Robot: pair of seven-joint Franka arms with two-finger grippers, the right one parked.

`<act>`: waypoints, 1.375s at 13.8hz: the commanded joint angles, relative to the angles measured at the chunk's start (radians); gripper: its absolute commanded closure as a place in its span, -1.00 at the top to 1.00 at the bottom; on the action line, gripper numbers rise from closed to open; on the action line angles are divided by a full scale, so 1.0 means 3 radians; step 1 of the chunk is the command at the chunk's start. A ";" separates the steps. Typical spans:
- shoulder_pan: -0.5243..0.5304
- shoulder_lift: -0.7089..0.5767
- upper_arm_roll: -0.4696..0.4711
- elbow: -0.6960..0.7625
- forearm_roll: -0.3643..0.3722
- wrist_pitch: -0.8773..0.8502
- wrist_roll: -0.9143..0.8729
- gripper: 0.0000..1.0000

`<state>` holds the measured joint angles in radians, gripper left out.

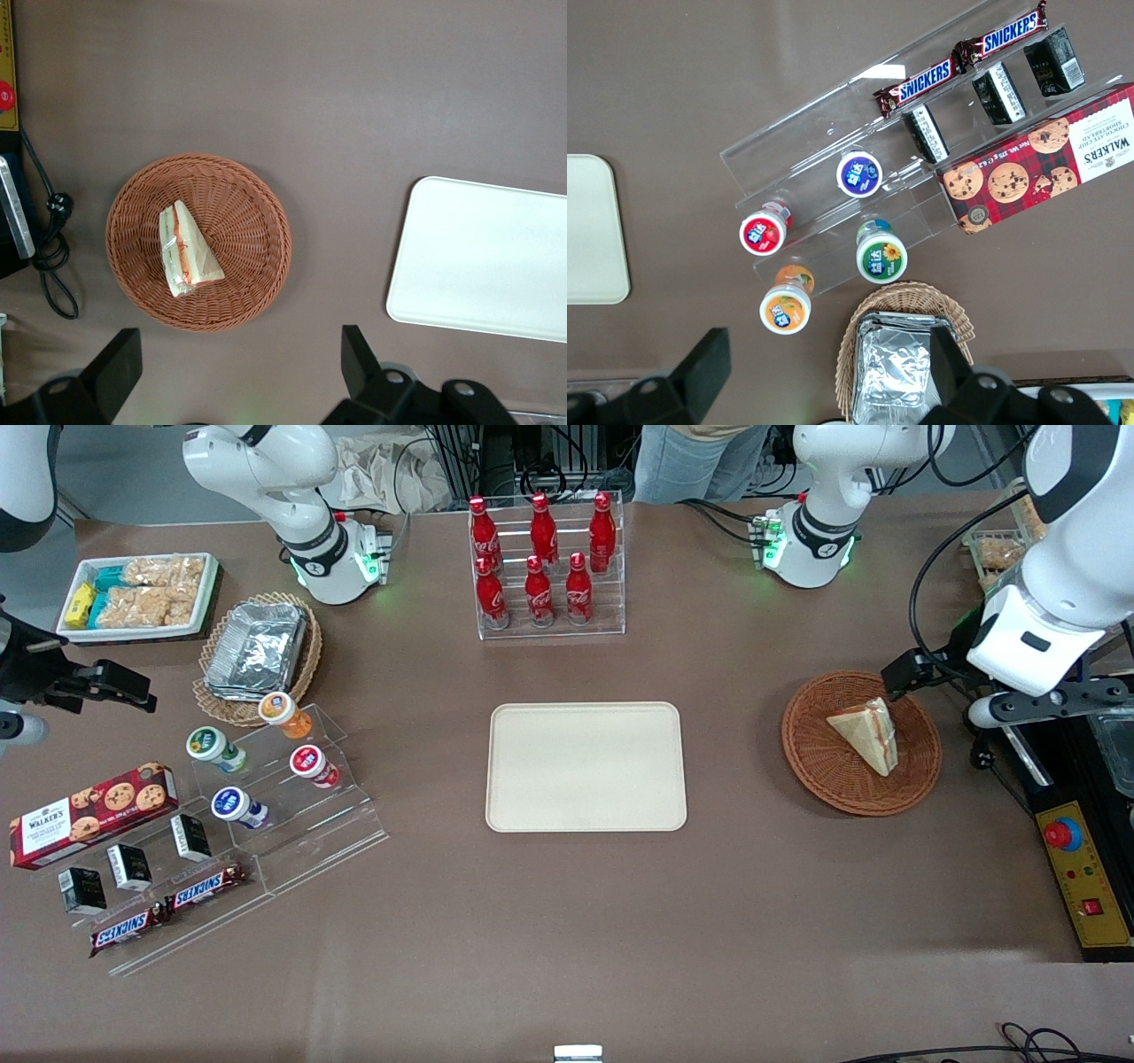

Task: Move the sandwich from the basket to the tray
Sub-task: 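Move the left gripper above the sandwich in the wicker basket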

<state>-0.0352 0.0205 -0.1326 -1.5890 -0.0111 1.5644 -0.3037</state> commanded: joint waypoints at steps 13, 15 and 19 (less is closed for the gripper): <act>0.0127 -0.0338 0.0063 -0.0511 0.0006 -0.0138 -0.0573 1.00; 0.0250 -0.0619 0.0079 -0.0888 0.0006 0.0010 -0.0578 1.00; 0.0414 -0.1121 0.0074 -0.1722 0.0016 0.0480 -0.0873 1.00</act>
<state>0.0724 -0.2064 -0.0984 -1.9419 -0.0095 1.6203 -0.4911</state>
